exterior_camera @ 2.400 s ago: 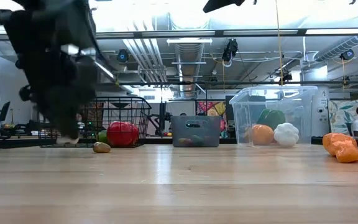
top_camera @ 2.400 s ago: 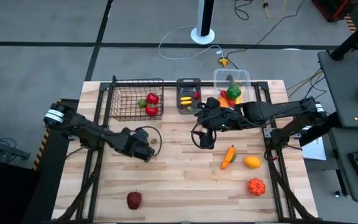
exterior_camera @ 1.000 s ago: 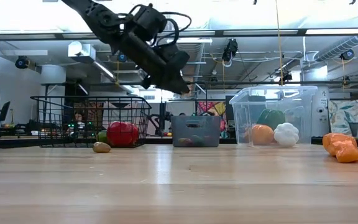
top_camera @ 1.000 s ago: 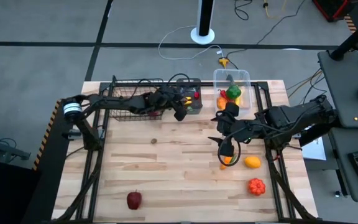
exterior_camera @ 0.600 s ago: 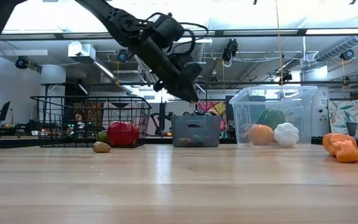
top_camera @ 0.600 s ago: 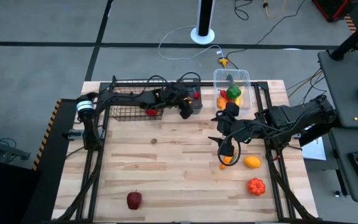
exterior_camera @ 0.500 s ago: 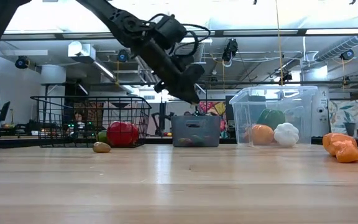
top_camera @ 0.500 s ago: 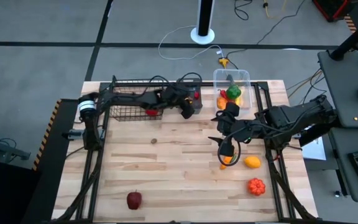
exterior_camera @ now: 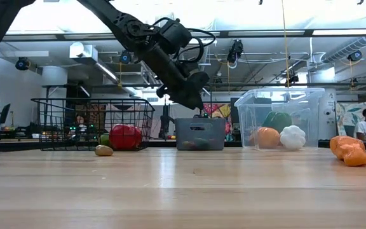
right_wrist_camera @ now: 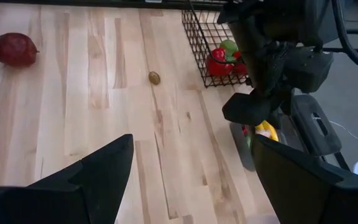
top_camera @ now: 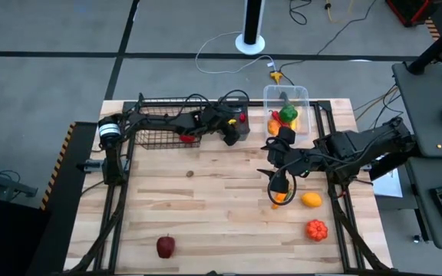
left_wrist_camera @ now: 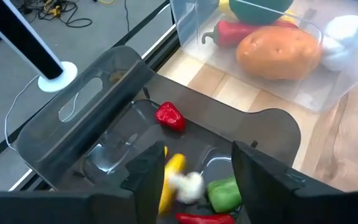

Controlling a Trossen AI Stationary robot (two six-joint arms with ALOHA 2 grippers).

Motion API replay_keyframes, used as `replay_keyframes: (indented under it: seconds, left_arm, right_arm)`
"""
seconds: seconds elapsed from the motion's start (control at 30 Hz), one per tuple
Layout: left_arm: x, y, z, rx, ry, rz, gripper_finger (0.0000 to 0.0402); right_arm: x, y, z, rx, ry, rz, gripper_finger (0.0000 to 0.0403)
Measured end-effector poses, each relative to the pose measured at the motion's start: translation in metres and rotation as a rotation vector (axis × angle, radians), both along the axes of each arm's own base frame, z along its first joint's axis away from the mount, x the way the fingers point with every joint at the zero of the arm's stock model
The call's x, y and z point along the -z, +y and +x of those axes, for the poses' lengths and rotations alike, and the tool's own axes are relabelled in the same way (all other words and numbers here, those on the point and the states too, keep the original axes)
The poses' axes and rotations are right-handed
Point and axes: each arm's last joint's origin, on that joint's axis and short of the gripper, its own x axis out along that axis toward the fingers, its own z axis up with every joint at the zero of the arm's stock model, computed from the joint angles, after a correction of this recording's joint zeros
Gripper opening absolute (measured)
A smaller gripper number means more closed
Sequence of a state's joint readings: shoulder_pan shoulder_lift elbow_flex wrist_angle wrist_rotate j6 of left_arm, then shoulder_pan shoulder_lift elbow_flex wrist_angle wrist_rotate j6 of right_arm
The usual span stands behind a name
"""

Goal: Sort produce into baskets
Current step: Put the mushroom into the black bin, then put the orange chili pepper into the transparent bin

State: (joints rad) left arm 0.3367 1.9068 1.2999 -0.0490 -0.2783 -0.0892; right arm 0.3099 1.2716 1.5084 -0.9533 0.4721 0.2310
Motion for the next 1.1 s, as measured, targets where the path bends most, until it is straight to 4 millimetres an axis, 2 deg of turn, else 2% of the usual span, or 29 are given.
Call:
replay_keyframes:
  seconds: [0.13, 0.27, 0.43, 0.57, 0.7, 0.9, 1.1]
  left_arm:
    - [-0.001, -0.001, 0.000, 0.004, 0.005, 0.000, 0.0185]
    - [-0.007, -0.013, -0.001, 0.040, 0.026, 0.008, 0.0191]
    - [-0.030, -0.044, -0.008, 0.109, 0.041, 0.010, 0.0191]
    - [-0.049, -0.080, -0.021, 0.112, 0.052, 0.082, 0.0191]
    - [-0.062, -0.117, -0.043, 0.159, 0.031, 0.124, 0.0191]
    - [-0.070, -0.165, -0.090, 0.276, -0.029, 0.090, 0.0191]
    - [-0.079, -0.201, -0.135, 0.389, -0.132, 0.030, 0.0191]
  right_arm:
    - [0.003, 0.000, 0.000, 0.010, 0.006, 0.009, 0.0313]
    - [0.008, 0.000, 0.001, 0.022, 0.016, 0.017, 0.0313]
    - [0.014, 0.000, 0.001, 0.041, 0.030, 0.031, 0.0313]
    - [0.017, 0.000, 0.001, 0.071, 0.028, 0.060, 0.0313]
    - [0.017, 0.000, 0.001, 0.116, 0.015, 0.108, 0.0313]
    - [0.023, 0.002, 0.003, 0.171, 0.033, 0.183, 0.0313]
    - [0.043, 0.013, 0.018, 0.028, 0.191, 0.243, 0.0313]
